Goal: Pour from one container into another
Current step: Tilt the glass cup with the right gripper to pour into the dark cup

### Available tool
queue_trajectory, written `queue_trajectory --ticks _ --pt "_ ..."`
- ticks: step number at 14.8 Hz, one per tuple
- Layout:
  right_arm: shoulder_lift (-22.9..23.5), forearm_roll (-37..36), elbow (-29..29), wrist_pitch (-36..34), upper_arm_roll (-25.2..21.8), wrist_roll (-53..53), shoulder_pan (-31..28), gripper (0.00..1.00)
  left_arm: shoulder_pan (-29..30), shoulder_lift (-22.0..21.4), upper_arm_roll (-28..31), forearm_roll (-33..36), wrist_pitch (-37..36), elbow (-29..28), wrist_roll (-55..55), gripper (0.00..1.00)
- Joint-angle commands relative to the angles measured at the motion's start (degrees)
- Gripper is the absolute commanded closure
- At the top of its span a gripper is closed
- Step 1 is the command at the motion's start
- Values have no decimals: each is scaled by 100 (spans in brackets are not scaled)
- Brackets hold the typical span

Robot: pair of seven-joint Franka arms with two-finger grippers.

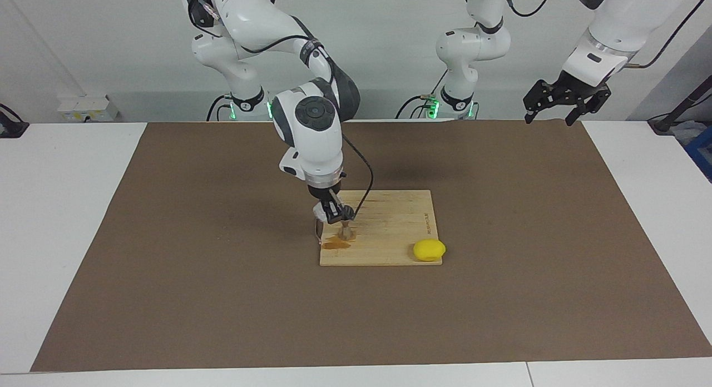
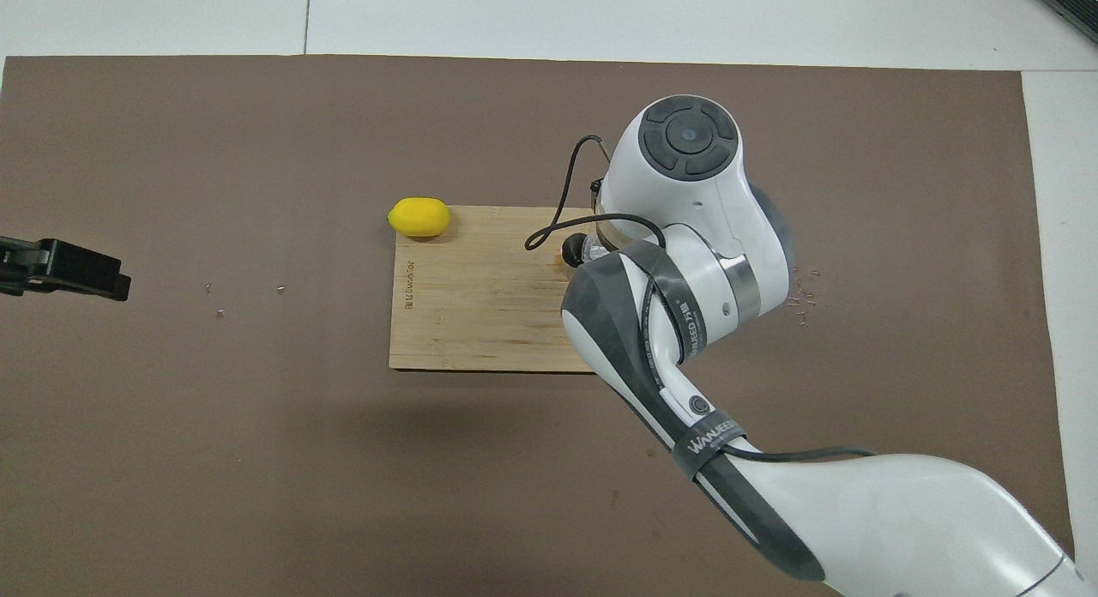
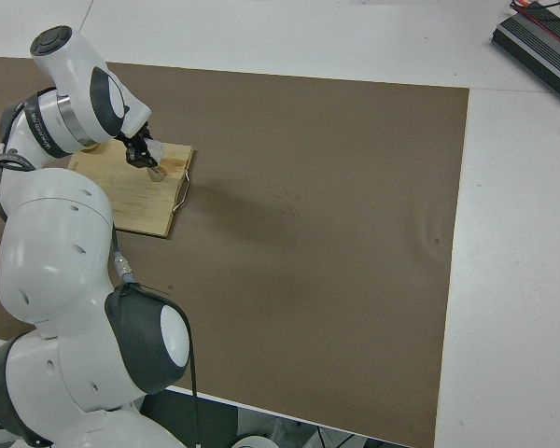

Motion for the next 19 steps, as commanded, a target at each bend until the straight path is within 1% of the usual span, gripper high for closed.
queue_trajectory --ticks 1,4,8,11,15,17,19 --pt "127 -238 235 -45 -4 162 21 100 -45 -67 38 102 -78 -45 54 0" --pt "127 -432 244 -45 -4 232 29 100 -36 -67 38 94 -77 -45 54 0" --pt "180 -450 349 16 -13 346 91 100 -45 -67 38 94 -69 -45 54 0" --pt "180 -801 349 87 5 372 135 100 -45 -67 38 102 -78 -45 54 0" --pt "172 -907 349 368 -4 373 223 100 -36 -67 38 94 -77 -45 54 0" --pt "172 -959 349 377 -4 381 232 100 -36 -67 38 102 -69 -45 54 0" --pt "163 -1179 349 377 5 443 240 100 -36 -67 38 102 -78 -45 54 0"
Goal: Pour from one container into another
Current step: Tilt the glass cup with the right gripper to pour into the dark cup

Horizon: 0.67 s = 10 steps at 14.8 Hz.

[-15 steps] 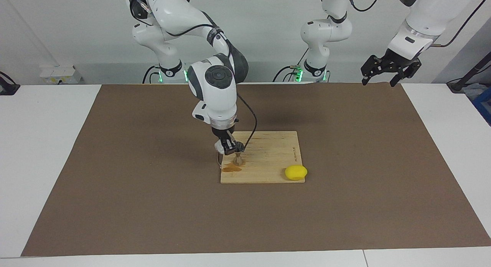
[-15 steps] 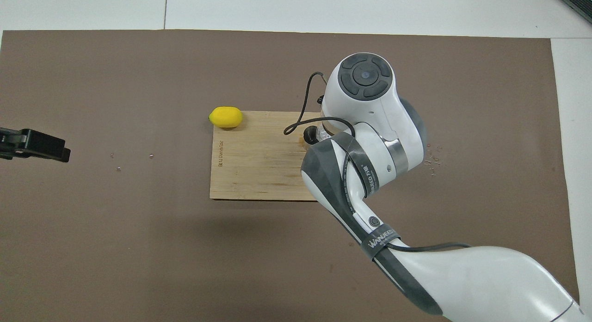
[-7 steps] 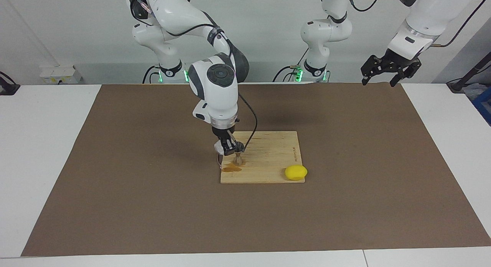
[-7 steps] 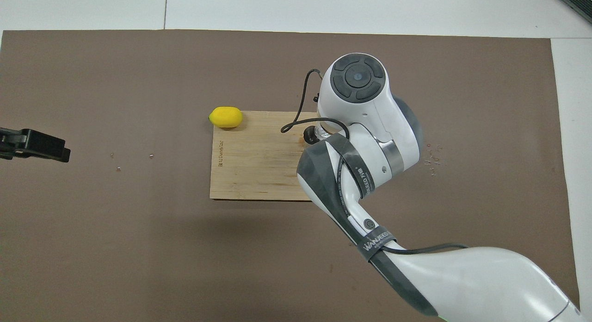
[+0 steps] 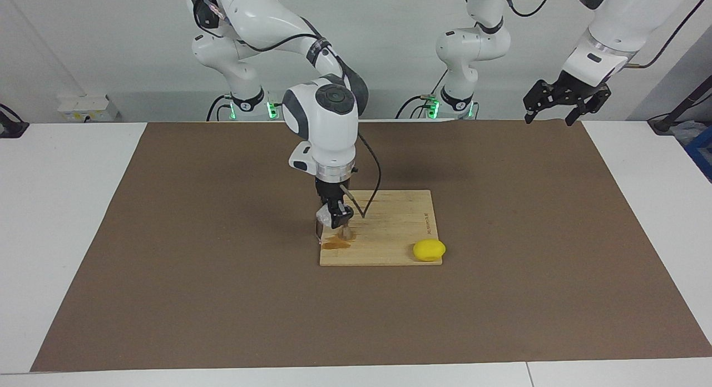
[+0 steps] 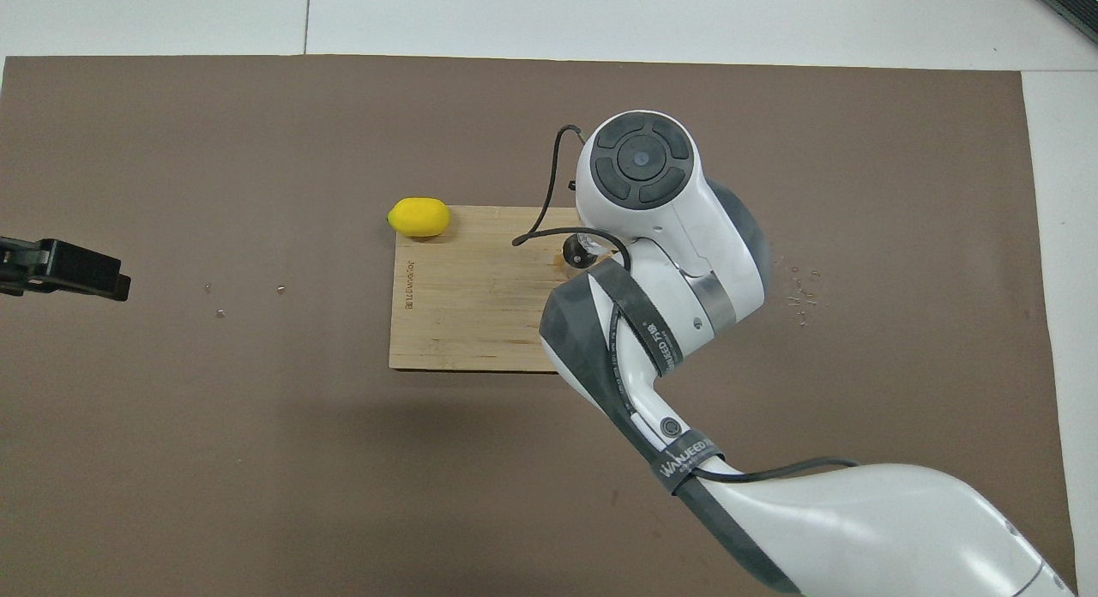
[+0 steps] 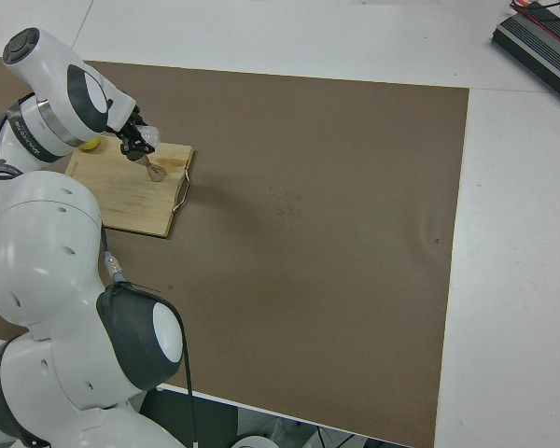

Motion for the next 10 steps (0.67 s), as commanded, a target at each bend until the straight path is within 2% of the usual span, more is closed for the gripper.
queue_trajectory --ticks 1,10 --pt "100 -303 146 84 5 228 21 100 -45 -67 38 94 -67 -45 54 0" --pt "56 -523 -82 172 5 228 47 100 -45 -67 38 93 -67 -45 54 0"
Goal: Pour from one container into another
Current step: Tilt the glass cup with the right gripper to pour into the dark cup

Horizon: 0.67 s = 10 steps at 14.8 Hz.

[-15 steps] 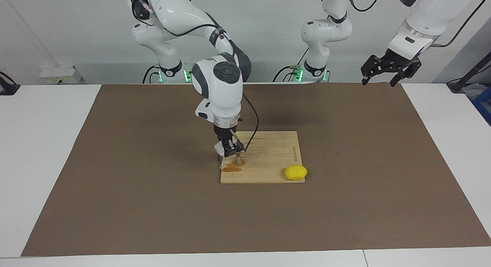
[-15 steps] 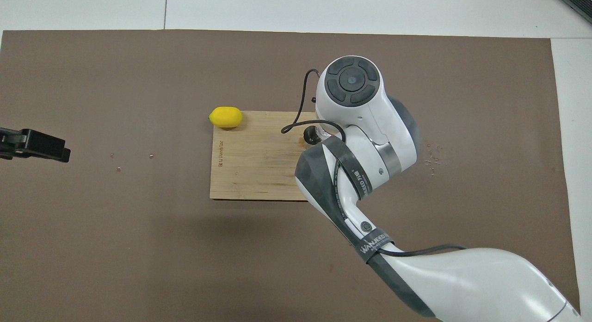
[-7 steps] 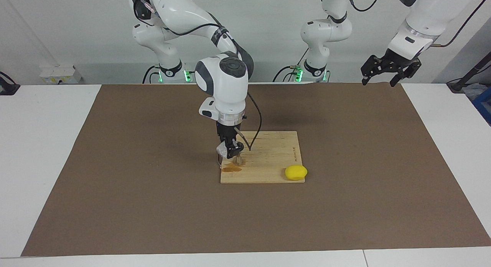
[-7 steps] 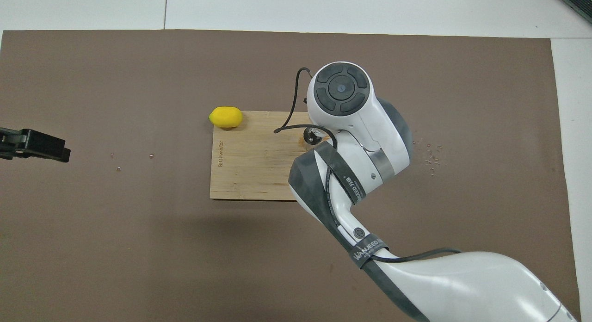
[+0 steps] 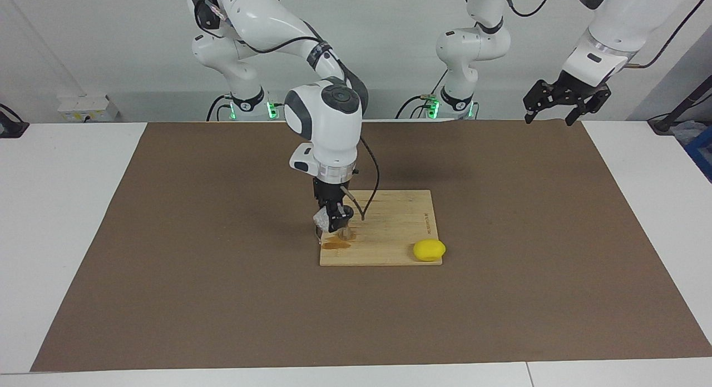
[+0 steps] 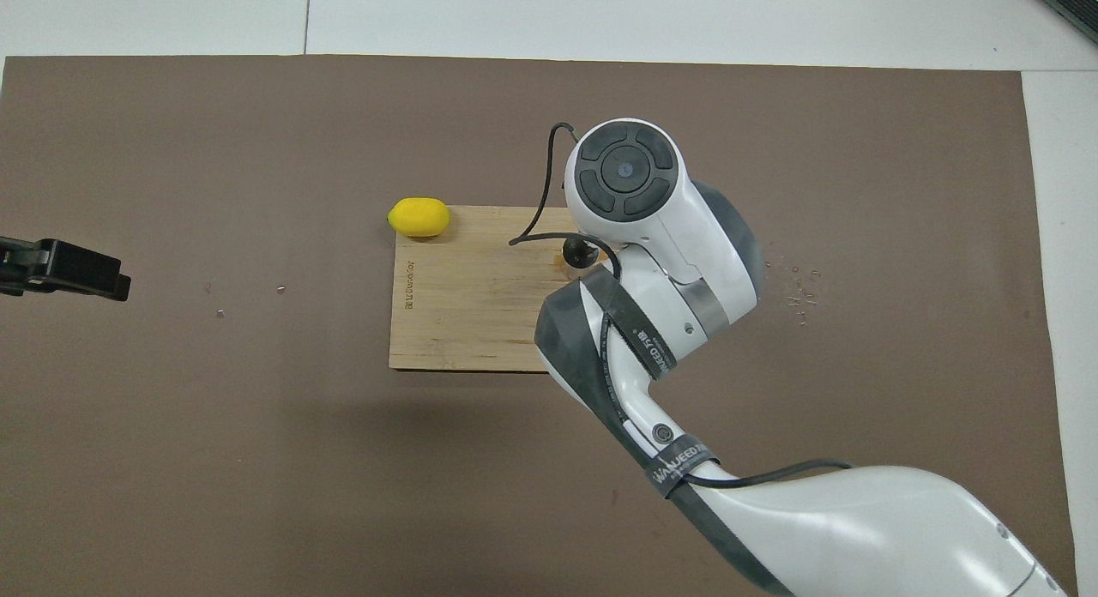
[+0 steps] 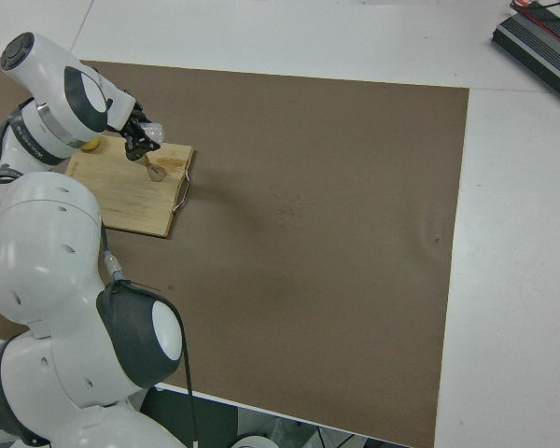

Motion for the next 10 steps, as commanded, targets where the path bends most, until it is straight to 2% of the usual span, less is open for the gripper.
queue_trajectory --ticks 1,10 --pt "-9 -209 -61 76 6 190 27 100 -45 -67 38 93 -75 -45 54 0" --pt "-26 -358 -105 6 23 172 27 100 -36 -67 38 102 -75 -45 54 0"
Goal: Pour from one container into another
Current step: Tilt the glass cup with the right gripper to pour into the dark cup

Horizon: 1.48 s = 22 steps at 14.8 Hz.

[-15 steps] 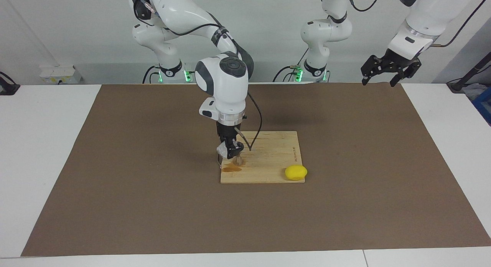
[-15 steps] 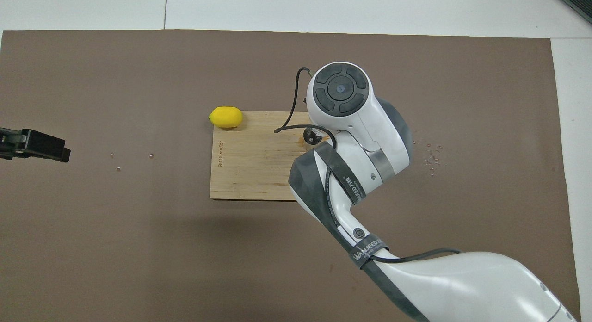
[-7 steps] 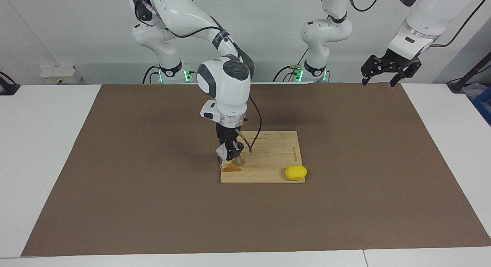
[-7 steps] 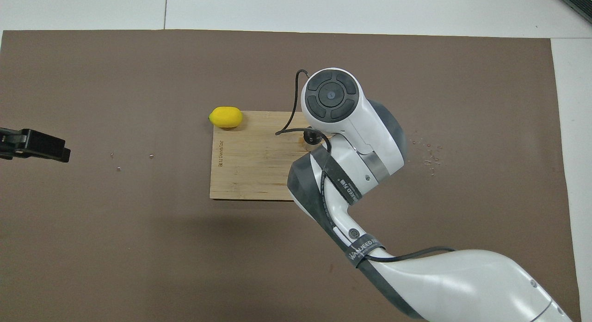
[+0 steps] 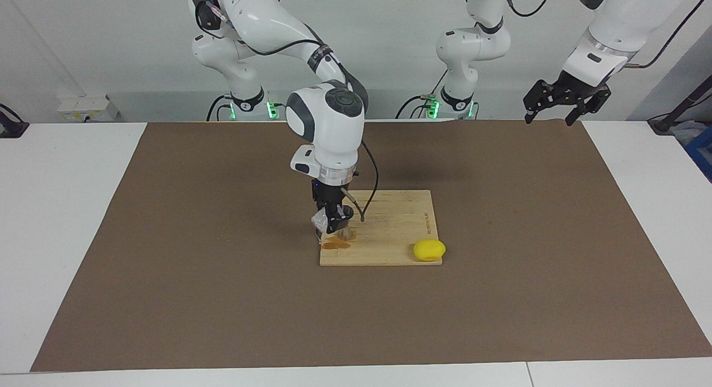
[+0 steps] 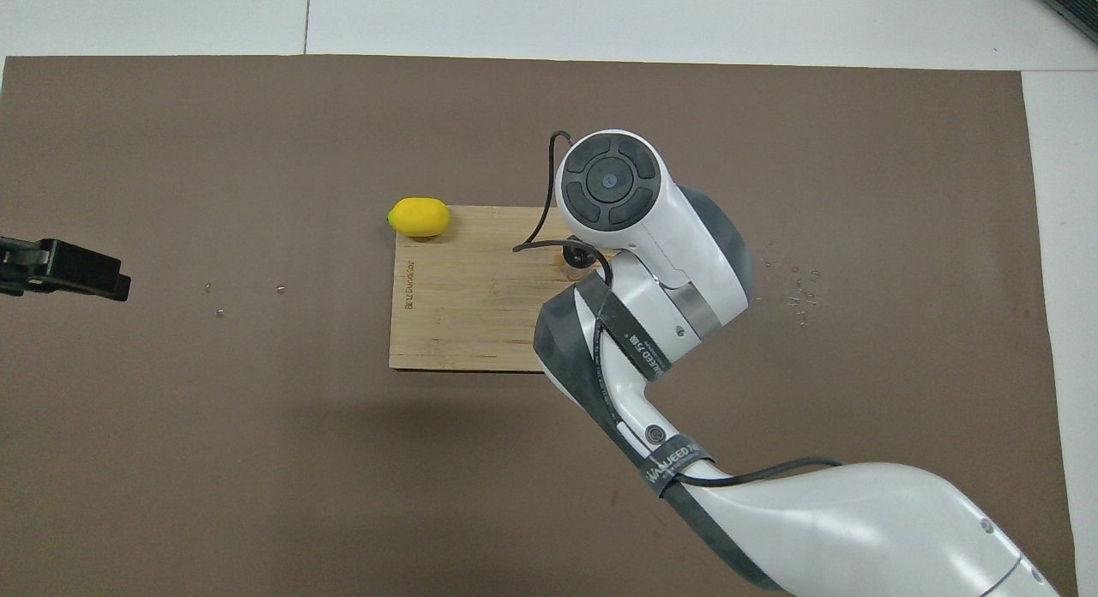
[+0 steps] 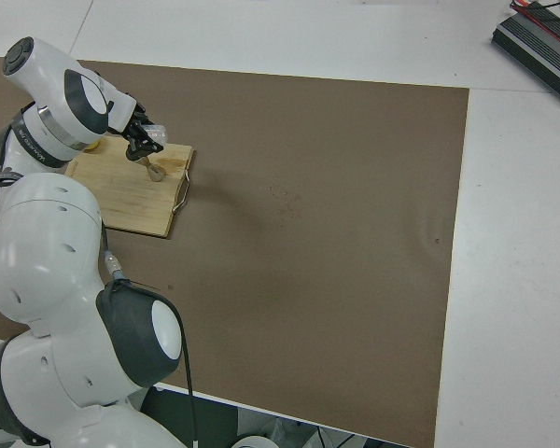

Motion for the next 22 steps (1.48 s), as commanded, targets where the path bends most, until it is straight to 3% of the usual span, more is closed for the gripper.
queue_trajectory --ticks 1,12,22 --pt "-31 -184 -46 8 21 163 16 100 -45 -67 38 93 -75 -45 54 0" --pt "-40 -27 16 -27 47 146 7 100 -45 -67 38 102 -75 -45 54 0" --pt "-163 940 33 -18 47 84 -274 100 -45 -67 38 102 -75 -45 54 0"
